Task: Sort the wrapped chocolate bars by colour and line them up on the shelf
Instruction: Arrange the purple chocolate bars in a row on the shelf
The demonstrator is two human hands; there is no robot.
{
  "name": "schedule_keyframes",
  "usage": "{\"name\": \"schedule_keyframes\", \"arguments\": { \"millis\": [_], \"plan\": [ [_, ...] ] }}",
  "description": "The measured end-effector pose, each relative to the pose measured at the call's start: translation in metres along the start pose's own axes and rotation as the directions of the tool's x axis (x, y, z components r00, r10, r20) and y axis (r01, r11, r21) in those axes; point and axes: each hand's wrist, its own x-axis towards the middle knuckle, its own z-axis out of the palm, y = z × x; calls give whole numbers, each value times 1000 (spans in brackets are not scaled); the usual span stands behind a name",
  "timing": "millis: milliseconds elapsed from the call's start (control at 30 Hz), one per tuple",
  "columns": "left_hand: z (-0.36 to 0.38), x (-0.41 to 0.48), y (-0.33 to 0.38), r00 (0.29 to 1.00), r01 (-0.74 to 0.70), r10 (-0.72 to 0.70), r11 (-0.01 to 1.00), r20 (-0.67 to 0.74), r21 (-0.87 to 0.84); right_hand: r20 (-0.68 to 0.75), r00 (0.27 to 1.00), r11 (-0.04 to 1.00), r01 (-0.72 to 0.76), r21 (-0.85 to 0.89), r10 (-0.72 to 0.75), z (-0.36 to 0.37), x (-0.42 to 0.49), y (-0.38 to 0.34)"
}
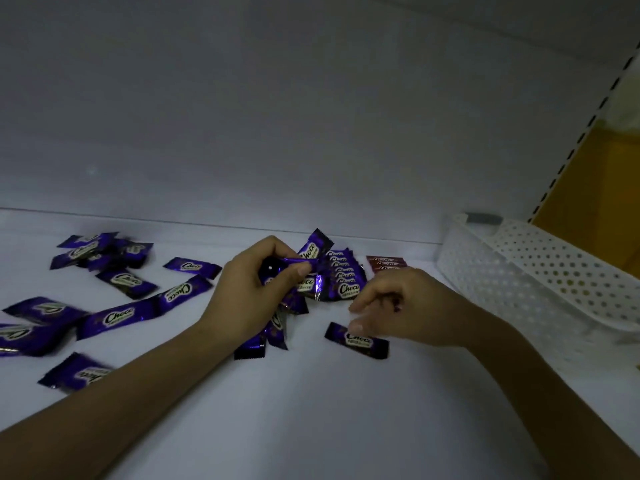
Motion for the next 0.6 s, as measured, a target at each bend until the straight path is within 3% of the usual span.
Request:
{"name": "schedule_keyframes", "arguments": {
  "millis": [67,133,233,333,600],
  "plan": [
    [0,0,0,1000,0,0,1000,-9,-2,89,996,993,-14,-120,25,3,-1,-1],
    [1,0,-1,1000,-6,5,1000,-21,-17,86,996,995,11,-103,-2,6,0,-2],
    [0,2,-2,996,-6,2,999,-89,-46,-82,996,998,21,-60,-26,11,3,3],
    [-1,4,-2,989,11,-21,998,-149,-64,-233,971,983,8,-183,-52,15,7,10],
    [-3,5,0,982,19,-34,997,-188,-80,-329,943,964,-36,-263,-55,25,14,14]
  ]
}}
